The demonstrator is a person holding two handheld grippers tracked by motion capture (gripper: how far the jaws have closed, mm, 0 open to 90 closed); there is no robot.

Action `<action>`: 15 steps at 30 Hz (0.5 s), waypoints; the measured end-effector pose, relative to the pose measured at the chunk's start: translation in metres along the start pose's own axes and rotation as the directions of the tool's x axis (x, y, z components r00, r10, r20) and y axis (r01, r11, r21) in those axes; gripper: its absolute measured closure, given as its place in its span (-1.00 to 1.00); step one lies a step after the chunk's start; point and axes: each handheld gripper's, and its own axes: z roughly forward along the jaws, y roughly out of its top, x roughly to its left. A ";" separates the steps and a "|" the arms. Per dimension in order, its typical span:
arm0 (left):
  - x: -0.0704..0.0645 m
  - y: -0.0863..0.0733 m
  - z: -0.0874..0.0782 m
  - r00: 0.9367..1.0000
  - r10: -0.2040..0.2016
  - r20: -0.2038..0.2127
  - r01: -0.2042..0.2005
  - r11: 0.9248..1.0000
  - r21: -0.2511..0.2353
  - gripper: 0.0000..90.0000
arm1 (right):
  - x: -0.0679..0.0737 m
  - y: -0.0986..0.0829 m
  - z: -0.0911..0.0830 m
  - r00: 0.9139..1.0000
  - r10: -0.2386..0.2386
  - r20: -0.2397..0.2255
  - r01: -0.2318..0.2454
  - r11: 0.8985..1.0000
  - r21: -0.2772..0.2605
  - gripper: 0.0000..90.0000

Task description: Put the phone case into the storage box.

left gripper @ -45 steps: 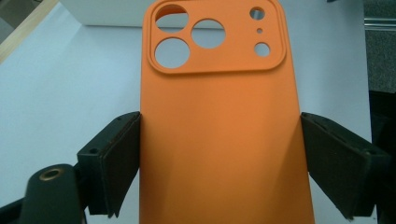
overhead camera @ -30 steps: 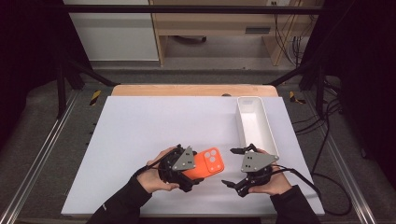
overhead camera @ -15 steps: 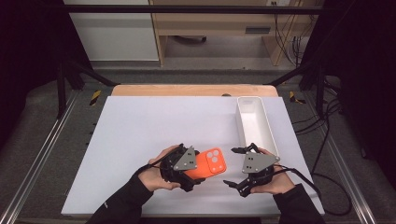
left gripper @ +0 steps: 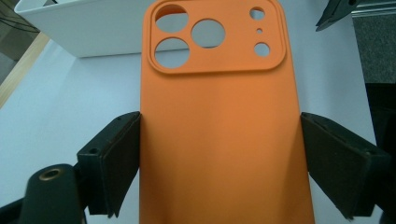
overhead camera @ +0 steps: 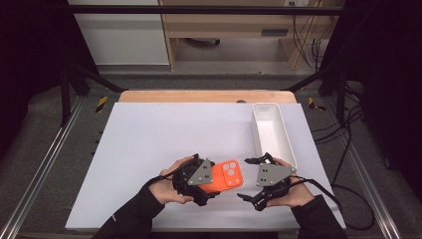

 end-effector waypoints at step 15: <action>-0.005 0.002 0.002 0.999 0.045 0.010 -0.045 0.999 -0.008 -0.66 | 0.001 0.002 -0.001 0.999 -0.049 -0.023 0.049 0.999 0.006 -0.91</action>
